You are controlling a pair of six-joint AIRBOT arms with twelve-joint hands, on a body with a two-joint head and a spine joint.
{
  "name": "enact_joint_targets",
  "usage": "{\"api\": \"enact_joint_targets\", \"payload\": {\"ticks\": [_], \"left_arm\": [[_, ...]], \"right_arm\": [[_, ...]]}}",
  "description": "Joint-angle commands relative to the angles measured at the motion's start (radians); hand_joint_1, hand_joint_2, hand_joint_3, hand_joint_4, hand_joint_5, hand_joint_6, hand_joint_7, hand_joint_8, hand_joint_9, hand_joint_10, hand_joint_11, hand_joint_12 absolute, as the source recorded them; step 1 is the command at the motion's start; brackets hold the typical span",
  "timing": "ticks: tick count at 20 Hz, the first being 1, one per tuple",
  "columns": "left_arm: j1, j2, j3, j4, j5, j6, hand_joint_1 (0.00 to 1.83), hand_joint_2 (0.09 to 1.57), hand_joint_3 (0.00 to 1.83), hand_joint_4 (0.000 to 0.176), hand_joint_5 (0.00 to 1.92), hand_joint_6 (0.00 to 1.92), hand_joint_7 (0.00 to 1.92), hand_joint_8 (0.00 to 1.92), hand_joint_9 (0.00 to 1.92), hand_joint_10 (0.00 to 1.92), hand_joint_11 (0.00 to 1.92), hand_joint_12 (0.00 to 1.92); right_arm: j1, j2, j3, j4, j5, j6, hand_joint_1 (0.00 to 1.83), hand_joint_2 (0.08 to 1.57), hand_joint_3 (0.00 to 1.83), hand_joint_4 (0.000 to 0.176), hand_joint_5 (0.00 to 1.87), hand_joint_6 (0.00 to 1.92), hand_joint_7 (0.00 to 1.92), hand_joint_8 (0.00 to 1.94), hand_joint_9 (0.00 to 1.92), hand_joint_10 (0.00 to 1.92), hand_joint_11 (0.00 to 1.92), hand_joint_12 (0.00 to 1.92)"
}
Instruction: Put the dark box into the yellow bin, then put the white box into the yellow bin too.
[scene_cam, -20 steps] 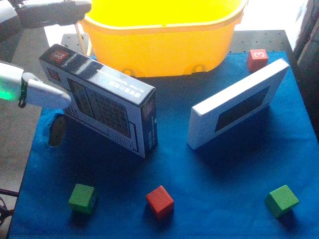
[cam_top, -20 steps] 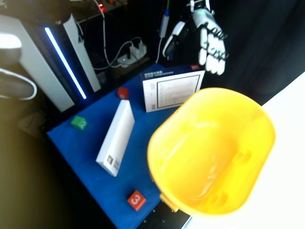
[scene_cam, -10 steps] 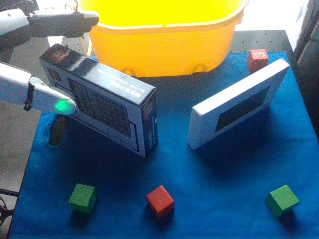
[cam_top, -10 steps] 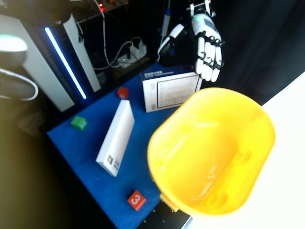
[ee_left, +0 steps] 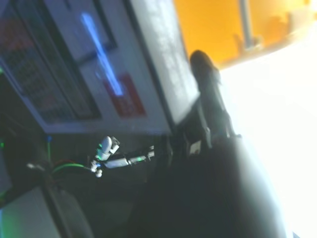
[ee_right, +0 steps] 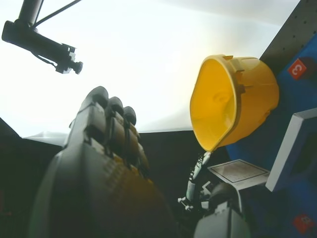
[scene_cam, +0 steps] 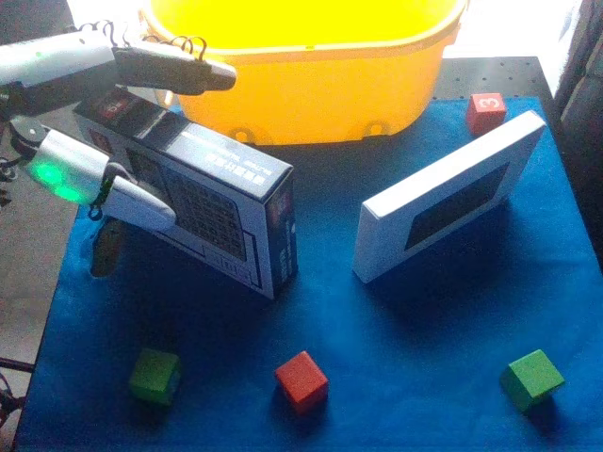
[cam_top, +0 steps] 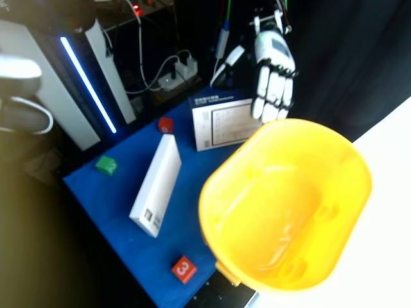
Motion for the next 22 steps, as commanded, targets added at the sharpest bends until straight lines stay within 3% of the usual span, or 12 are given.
{"api": "enact_joint_targets", "payload": {"ticks": [1,3,4,7,8,10,14,16,17,19,21,22], "left_arm": [[-0.012,-0.002,0.004,-0.049,-0.073,-0.010,0.92,0.75,0.00,0.000,0.46,0.01,0.44,0.00,0.45,0.01,0.31,0.29],[-0.012,-0.001,0.007,-0.045,-0.065,-0.010,0.97,0.76,0.00,0.000,0.53,0.00,0.53,0.00,0.54,0.01,0.35,0.36],[-0.012,-0.001,0.010,-0.044,-0.062,-0.010,1.02,0.80,0.00,0.000,0.61,0.01,0.60,0.01,0.61,0.01,0.39,0.38],[-0.015,-0.014,0.032,-0.052,-0.052,-0.010,1.27,0.96,0.00,0.000,0.87,0.02,0.95,0.03,0.98,0.05,0.72,0.59],[-0.016,-0.019,0.039,-0.052,-0.047,-0.011,1.21,1.03,0.00,0.000,1.08,0.57,1.05,0.50,0.91,0.98,0.78,1.41],[-0.016,-0.034,0.059,-0.058,-0.028,-0.011,1.20,1.03,0.00,0.000,1.16,0.64,0.99,1.27,1.03,1.73,1.05,1.89],[-0.016,-0.045,0.073,-0.062,-0.009,-0.011,1.30,1.02,0.00,0.000,1.26,0.27,1.20,0.84,1.09,1.13,0.91,1.43],[-0.016,-0.036,0.065,-0.064,-0.020,-0.011,1.29,1.01,0.00,0.000,1.17,0.54,1.32,0.52,1.19,0.70,0.97,1.10],[-0.016,-0.027,0.057,-0.064,-0.031,-0.016,1.29,1.04,0.01,0.000,1.18,0.38,1.16,0.92,1.18,1.14,1.05,1.43],[-0.016,0.006,0.031,-0.085,-0.076,-0.017,1.30,1.05,0.00,0.000,1.15,0.41,1.16,0.95,1.15,1.14,1.01,1.43],[-0.016,0.047,-0.004,-0.113,-0.135,-0.012,1.29,1.05,0.00,0.000,1.19,0.36,1.13,0.96,1.08,0.83,0.87,1.31],[-0.016,0.068,-0.027,-0.130,-0.157,0.012,1.28,1.09,0.01,0.000,1.07,0.51,1.03,1.16,1.02,1.05,0.86,1.49]], "right_arm": [[0.011,0.001,0.000,0.010,0.091,-0.004,0.30,0.79,0.00,0.076,0.02,0.01,0.23,0.01,0.18,0.00,0.04,0.16],[0.010,0.001,0.001,0.010,0.091,-0.004,0.31,0.76,0.00,0.090,0.02,0.00,0.23,0.00,0.18,0.00,0.07,0.12],[0.010,0.001,0.001,0.010,0.091,-0.004,0.32,0.77,0.01,0.080,0.02,0.00,0.23,0.00,0.17,0.00,0.07,0.10],[0.010,0.001,0.001,0.010,0.091,-0.004,0.32,0.78,0.01,0.090,0.04,0.01,0.26,0.01,0.19,0.00,0.08,0.09],[0.010,0.001,0.001,0.010,0.091,-0.004,0.32,0.79,0.01,0.077,0.03,0.00,0.26,0.01,0.19,0.00,0.08,0.09],[0.009,0.002,0.000,0.010,0.091,-0.004,0.32,0.80,0.01,0.067,0.03,0.00,0.26,0.01,0.19,0.00,0.08,0.08],[0.009,0.006,-0.001,0.011,0.091,-0.003,0.31,0.78,0.00,0.083,0.02,0.00,0.25,0.00,0.17,0.00,0.08,0.06],[0.009,0.007,-0.002,0.011,0.091,-0.003,0.30,0.79,0.00,0.077,0.02,0.00,0.26,0.00,0.17,0.00,0.08,0.06],[0.009,0.007,-0.002,0.011,0.091,-0.003,0.31,0.77,0.00,0.080,0.03,0.00,0.28,0.01,0.19,0.01,0.10,0.07],[0.009,0.007,-0.001,0.011,0.091,-0.003,0.32,0.76,0.00,0.078,0.03,0.00,0.28,0.01,0.18,0.01,0.09,0.06],[0.009,0.007,-0.001,0.011,0.091,-0.003,0.32,0.75,0.00,0.081,0.05,0.01,0.28,0.01,0.17,0.01,0.10,0.05],[0.009,0.007,0.000,0.011,0.091,-0.003,0.30,0.77,0.00,0.075,0.04,0.00,0.29,0.01,0.18,0.01,0.10,0.05]]}}
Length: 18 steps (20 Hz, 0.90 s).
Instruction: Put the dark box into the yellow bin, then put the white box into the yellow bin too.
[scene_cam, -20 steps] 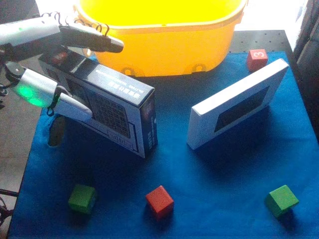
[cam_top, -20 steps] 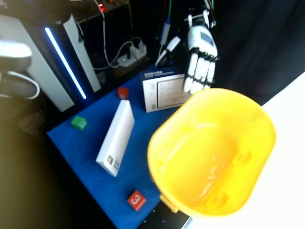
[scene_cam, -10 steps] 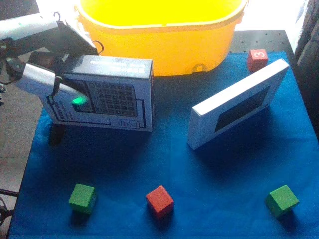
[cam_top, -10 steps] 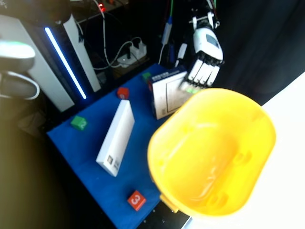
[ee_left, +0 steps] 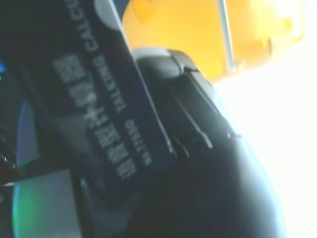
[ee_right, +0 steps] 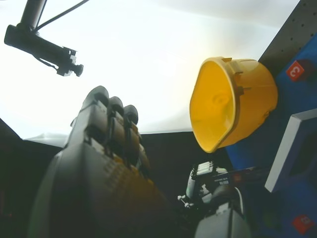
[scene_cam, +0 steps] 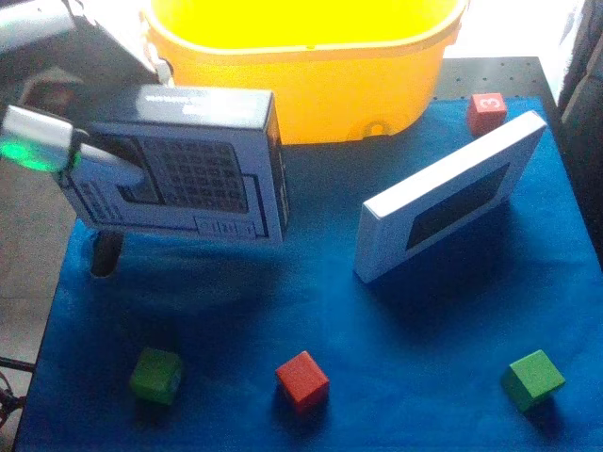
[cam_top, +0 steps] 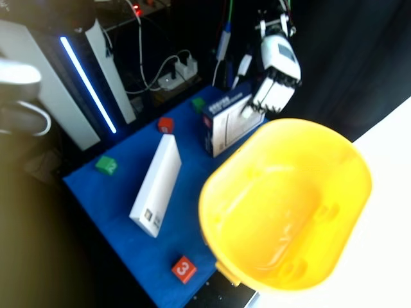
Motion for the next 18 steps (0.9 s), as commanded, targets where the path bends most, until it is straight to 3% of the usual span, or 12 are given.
{"api": "enact_joint_targets", "payload": {"ticks": [1,3,4,7,8,9,10,13,14,15,17,18], "left_arm": [[-0.012,0.007,-0.006,-0.069,-0.126,0.012,1.27,1.12,0.00,0.000,1.05,0.54,0.98,1.24,0.99,1.19,0.84,1.60],[-0.012,0.030,-0.022,-0.102,-0.161,0.029,1.29,1.04,0.00,0.000,1.22,0.33,1.13,0.97,1.09,0.79,0.87,1.25],[-0.013,0.043,-0.029,-0.114,-0.175,0.039,1.38,1.05,0.00,0.000,1.29,0.17,1.11,0.87,1.02,1.09,0.83,1.25],[-0.013,0.081,-0.050,-0.161,-0.224,0.072,1.39,1.05,0.00,0.000,1.16,0.51,1.09,0.76,1.06,1.05,0.92,1.15],[-0.014,0.091,-0.056,-0.168,-0.236,0.080,1.39,1.09,0.00,0.000,1.03,0.70,1.02,0.93,0.97,1.18,0.88,1.24],[-0.016,0.098,-0.058,-0.178,-0.251,0.081,1.38,1.09,0.00,0.000,1.10,0.55,1.01,0.98,0.93,1.29,0.77,1.34],[-0.020,0.105,-0.058,-0.191,-0.266,0.081,1.28,1.09,0.00,0.000,1.13,0.56,0.97,1.12,0.88,1.08,0.72,1.38],[-0.062,0.120,-0.058,-0.215,-0.286,0.107,1.26,1.13,0.00,0.000,1.09,0.51,0.90,1.35,0.91,1.08,0.82,1.36],[-0.094,0.121,-0.057,-0.213,-0.278,0.119,1.34,1.16,0.00,0.000,0.95,0.84,0.76,1.26,0.91,1.29,0.85,1.23],[-0.120,0.121,-0.056,-0.204,-0.270,0.123,1.45,1.14,0.00,0.000,0.87,1.02,0.74,1.15,0.92,1.17,0.91,1.44],[-0.183,0.117,-0.051,-0.177,-0.243,0.132,1.48,1.17,0.00,0.000,0.85,1.21,0.68,1.40,0.76,1.14,0.86,1.46],[-0.200,0.114,-0.047,-0.170,-0.235,0.132,1.52,1.19,0.00,0.000,0.69,1.36,0.57,0.66,0.67,1.22,0.78,1.54]], "right_arm": [[0.009,0.001,0.000,0.011,0.091,-0.003,0.29,0.78,0.01,0.072,0.04,0.00,0.28,0.00,0.18,0.01,0.09,0.04],[0.009,0.001,0.000,0.012,0.091,-0.003,0.29,0.78,0.01,0.066,0.04,0.00,0.27,0.00,0.17,0.00,0.09,0.04],[0.009,0.001,0.000,0.012,0.091,-0.003,0.30,0.78,0.01,0.049,0.03,0.00,0.27,0.00,0.17,0.00,0.09,0.04],[0.009,0.001,0.000,0.013,0.091,-0.003,0.31,0.77,0.00,0.045,0.04,0.00,0.27,0.00,0.17,0.00,0.10,0.04],[0.009,0.000,0.001,0.013,0.091,-0.003,0.31,0.77,0.00,0.053,0.06,0.01,0.29,0.01,0.17,0.00,0.10,0.04],[0.009,0.000,0.001,0.013,0.091,-0.003,0.33,0.77,0.00,0.066,0.07,0.01,0.29,0.01,0.16,0.00,0.10,0.03],[0.009,0.000,0.001,0.013,0.091,-0.003,0.31,0.78,0.00,0.066,0.08,0.01,0.29,0.01,0.16,0.00,0.10,0.03],[0.009,0.000,0.001,0.015,0.091,-0.003,0.29,0.80,0.01,0.071,0.05,0.00,0.27,0.00,0.16,0.00,0.09,0.02],[0.009,0.000,0.001,0.015,0.091,-0.003,0.27,0.81,0.01,0.062,0.04,0.00,0.27,0.00,0.16,0.00,0.09,0.02],[0.008,0.000,0.001,0.015,0.091,-0.003,0.28,0.81,0.01,0.061,0.05,0.00,0.27,0.00,0.16,0.00,0.09,0.02],[0.008,-0.001,0.000,0.017,0.091,-0.003,0.26,0.82,0.01,0.054,0.03,0.00,0.27,0.00,0.15,0.00,0.09,0.02],[0.008,-0.001,0.000,0.018,0.091,-0.003,0.26,0.82,0.01,0.055,0.03,0.00,0.26,0.00,0.15,0.00,0.08,0.02]]}}
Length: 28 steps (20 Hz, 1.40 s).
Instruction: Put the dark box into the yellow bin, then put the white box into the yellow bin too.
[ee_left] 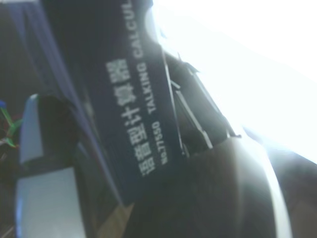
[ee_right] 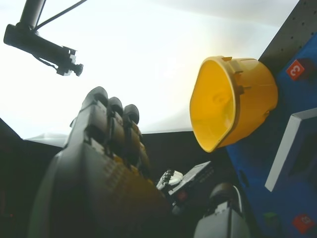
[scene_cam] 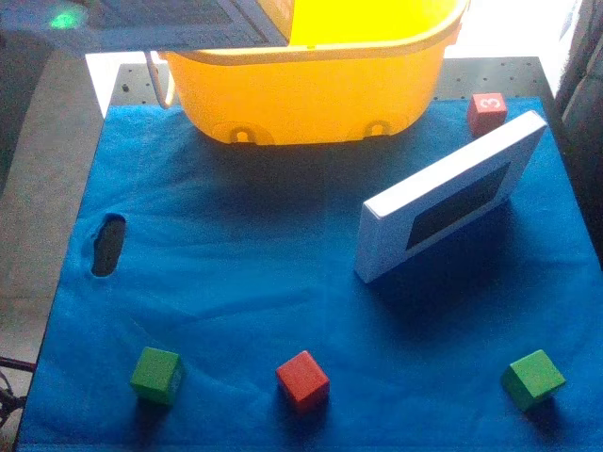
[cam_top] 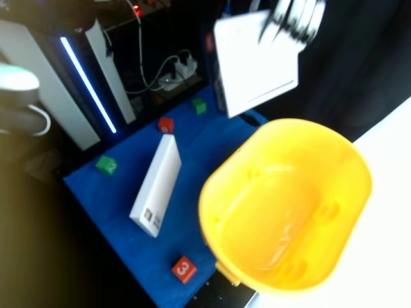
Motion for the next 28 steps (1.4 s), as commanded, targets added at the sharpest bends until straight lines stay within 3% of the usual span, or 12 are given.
{"api": "enact_joint_targets", "payload": {"ticks": [1,3,4,8,10,11,16,20,21,25,26,28], "left_arm": [[-0.028,-0.004,0.008,-0.059,-0.066,-0.003,1.53,1.20,0.00,0.000,0.65,1.41,0.64,0.29,0.63,1.27,0.77,1.56],[-0.080,-0.019,0.027,-0.032,-0.027,-0.003,1.34,1.23,0.00,0.000,0.84,1.20,0.61,1.51,0.71,1.37,0.77,1.21],[-0.121,-0.028,0.038,-0.008,-0.002,-0.004,1.34,1.23,0.00,0.000,0.72,1.33,0.57,0.72,0.71,1.38,0.78,1.16],[-0.227,-0.080,0.083,0.046,0.076,-0.005,1.58,1.15,0.01,0.000,0.68,0.53,0.62,1.26,0.82,1.23,0.87,1.58],[-0.233,-0.099,0.101,0.045,0.087,-0.005,1.36,1.21,0.00,0.000,0.79,1.12,0.66,0.66,0.69,1.44,0.70,1.18],[-0.235,-0.112,0.113,0.044,0.096,-0.006,1.35,1.19,0.00,0.000,0.93,0.90,0.65,1.18,0.81,1.43,0.74,1.16],[-0.243,-0.189,0.178,0.040,0.140,-0.016,1.34,1.20,0.00,0.000,0.95,1.05,0.65,1.18,0.75,1.46,0.80,1.10],[-0.243,-0.260,0.241,0.041,0.164,-0.048,1.29,1.09,0.00,0.000,0.81,1.02,1.18,0.72,0.95,0.27,0.58,0.77],[-0.243,-0.274,0.252,0.041,0.171,-0.050,1.36,1.09,0.00,0.000,0.88,1.05,1.18,0.70,0.91,0.90,0.60,0.88],[-0.243,-0.315,0.287,0.041,0.179,-0.071,1.25,1.06,0.00,0.009,1.05,0.82,1.14,0.77,0.93,0.16,0.15,1.12],[-0.243,-0.322,0.294,0.041,0.183,-0.077,1.36,1.08,0.00,0.000,1.01,0.77,1.16,0.84,0.85,0.95,0.33,1.16],[-0.243,-0.333,0.305,0.045,0.183,-0.090,1.29,1.06,0.00,0.000,1.26,0.37,1.03,1.02,0.77,0.85,0.33,1.21]], "right_arm": [[0.008,0.000,0.000,0.013,0.091,-0.003,0.26,0.82,0.01,0.059,0.02,0.00,0.25,0.00,0.14,0.00,0.07,0.01],[0.008,0.000,0.000,0.014,0.091,-0.003,0.28,0.81,0.00,0.061,0.04,0.01,0.26,0.01,0.15,0.01,0.09,0.02],[0.008,0.000,0.000,0.014,0.091,-0.003,0.28,0.83,0.01,0.049,0.03,0.00,0.24,0.00,0.14,0.00,0.08,0.01],[0.008,-0.001,-0.002,0.014,0.092,-0.003,0.26,0.84,0.01,0.037,0.00,0.00,0.21,0.00,0.14,0.00,0.09,0.01],[0.008,-0.003,-0.002,0.014,0.092,-0.003,0.28,0.84,0.01,0.036,0.00,0.00,0.21,0.00,0.14,0.00,0.10,0.02],[0.008,-0.003,-0.003,0.014,0.092,-0.003,0.30,0.82,0.00,0.043,0.00,0.00,0.20,0.00,0.13,0.00,0.10,0.02],[0.008,-0.004,-0.005,0.013,0.092,-0.003,0.29,0.76,0.00,0.065,0.00,0.00,0.17,0.00,0.11,0.00,0.10,0.01],[0.008,-0.004,-0.007,0.013,0.093,-0.003,0.27,0.77,0.00,0.048,0.00,0.00,0.17,0.00,0.12,0.00,0.10,0.01],[0.008,-0.004,-0.007,0.013,0.094,-0.003,0.29,0.77,0.00,0.046,0.00,0.00,0.16,0.00,0.12,0.00,0.10,0.01],[0.008,-0.006,-0.007,0.013,0.094,-0.003,0.26,0.80,0.01,0.039,0.00,0.00,0.17,0.00,0.14,0.01,0.11,0.01],[0.008,-0.006,-0.007,0.013,0.094,-0.003,0.26,0.80,0.01,0.037,0.00,0.00,0.17,0.00,0.14,0.01,0.11,0.01],[0.008,-0.006,-0.007,0.013,0.094,-0.003,0.24,0.81,0.01,0.030,0.00,0.00,0.17,0.00,0.14,0.01,0.12,0.01]]}}
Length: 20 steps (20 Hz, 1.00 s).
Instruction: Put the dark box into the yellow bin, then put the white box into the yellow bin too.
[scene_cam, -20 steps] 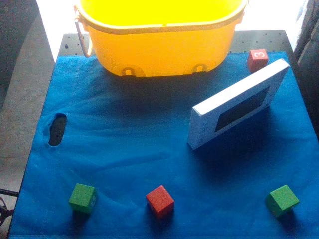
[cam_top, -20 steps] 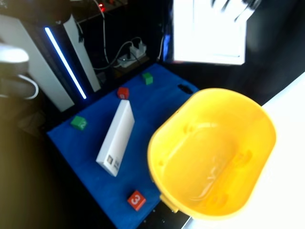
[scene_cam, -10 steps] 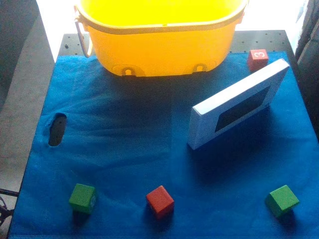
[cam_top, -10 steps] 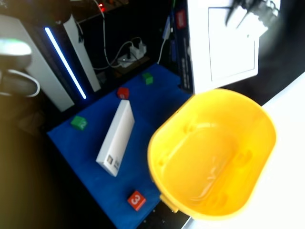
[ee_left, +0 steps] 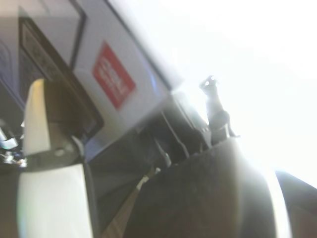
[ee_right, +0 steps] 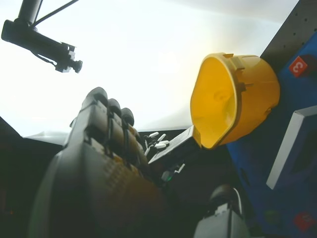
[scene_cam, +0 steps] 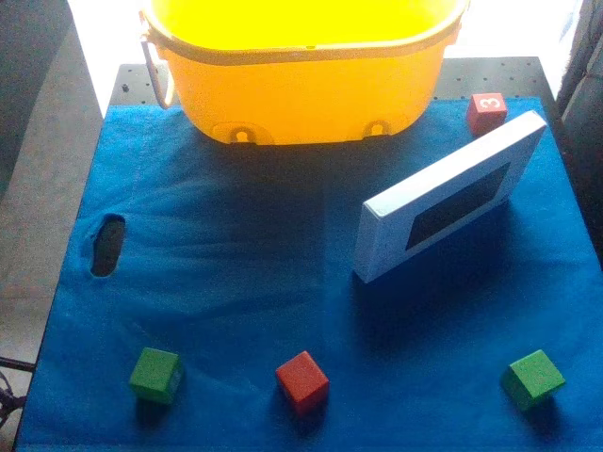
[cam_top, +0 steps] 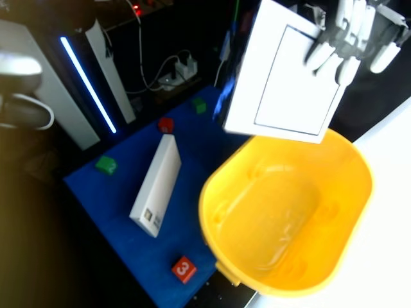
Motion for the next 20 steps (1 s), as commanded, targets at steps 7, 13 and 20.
{"api": "enact_joint_targets", "payload": {"ticks": [7,13,20], "left_arm": [[-0.016,-0.008,0.004,-0.031,-0.118,-0.036,1.07,0.95,0.00,0.142,0.53,0.01,0.39,0.01,0.39,0.12,0.00,1.05],[-0.018,-0.008,0.005,-0.032,-0.132,-0.045,1.05,0.99,0.00,0.176,0.19,0.01,0.00,0.00,0.09,0.01,0.00,0.42],[-0.017,0.039,-0.020,-0.029,-0.143,-0.061,0.80,1.12,0.00,0.080,0.15,0.49,0.26,0.01,0.01,0.37,0.00,0.66]], "right_arm": [[0.008,-0.002,-0.004,0.010,0.094,-0.003,0.28,0.81,0.00,0.028,0.00,0.00,0.16,0.00,0.15,0.01,0.12,0.01],[0.006,-0.003,-0.004,0.010,0.094,-0.003,0.30,0.79,0.00,0.027,0.00,0.00,0.18,0.01,0.15,0.00,0.13,0.01],[-0.001,-0.003,-0.006,0.011,0.093,-0.002,0.37,0.76,0.00,0.005,0.00,0.00,0.18,0.00,0.17,0.01,0.14,0.01]]}}
